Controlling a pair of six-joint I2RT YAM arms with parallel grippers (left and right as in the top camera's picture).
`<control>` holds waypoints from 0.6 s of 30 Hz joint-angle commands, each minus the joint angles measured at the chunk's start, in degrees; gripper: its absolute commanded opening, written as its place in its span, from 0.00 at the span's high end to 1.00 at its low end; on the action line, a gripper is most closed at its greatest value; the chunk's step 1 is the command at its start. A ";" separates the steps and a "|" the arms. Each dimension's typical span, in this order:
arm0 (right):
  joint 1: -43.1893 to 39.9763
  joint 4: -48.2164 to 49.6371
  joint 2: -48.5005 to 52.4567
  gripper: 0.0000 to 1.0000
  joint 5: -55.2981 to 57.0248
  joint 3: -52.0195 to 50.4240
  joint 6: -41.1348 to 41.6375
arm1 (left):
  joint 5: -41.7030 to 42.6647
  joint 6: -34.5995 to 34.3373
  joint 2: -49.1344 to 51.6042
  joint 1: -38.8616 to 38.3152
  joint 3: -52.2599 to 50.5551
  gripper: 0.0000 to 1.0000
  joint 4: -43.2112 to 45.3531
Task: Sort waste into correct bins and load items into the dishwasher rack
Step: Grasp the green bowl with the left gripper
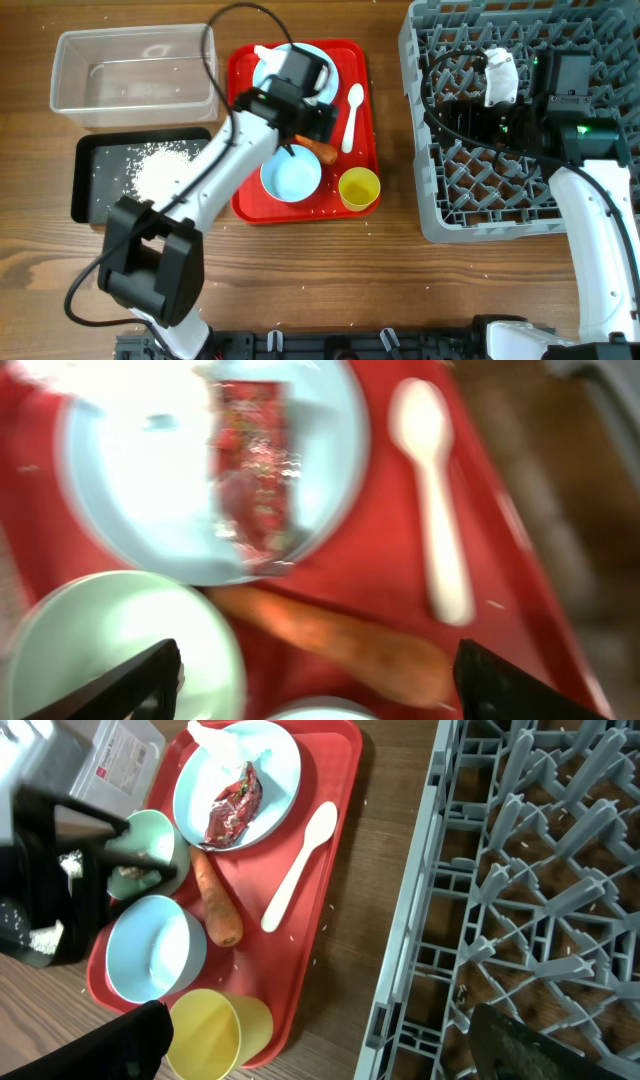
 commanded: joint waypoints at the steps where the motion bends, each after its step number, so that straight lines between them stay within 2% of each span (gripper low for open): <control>1: -0.07 0.33 0.59 0.03 0.15 0.94 0.74 | -0.74 -1.18 4.35 4.44 -0.04 0.20 0.68; 10: -0.07 0.33 0.59 0.03 0.20 0.72 0.68 | 0.31 -3.02 11.15 6.10 -0.09 0.46 -1.60; 11: -0.07 0.35 0.59 0.03 0.20 0.72 0.68 | 0.31 -3.13 12.04 6.10 -0.09 0.56 -1.70; 12: -0.07 0.33 0.59 0.03 0.39 0.72 0.70 | 0.31 -3.58 12.61 6.10 -0.11 0.71 -1.92; 14: -0.07 0.31 0.59 0.03 1.05 0.72 0.72 | 0.28 -5.18 12.68 6.14 -0.09 0.88 -1.92; 16: -0.07 0.48 0.59 0.03 1.07 0.72 0.70 | 0.35 -7.58 12.66 6.14 0.50 0.96 -2.36; 18: -0.07 0.52 0.59 0.03 1.07 0.72 0.72 | 1.70 -9.05 11.89 6.16 2.82 0.96 -5.35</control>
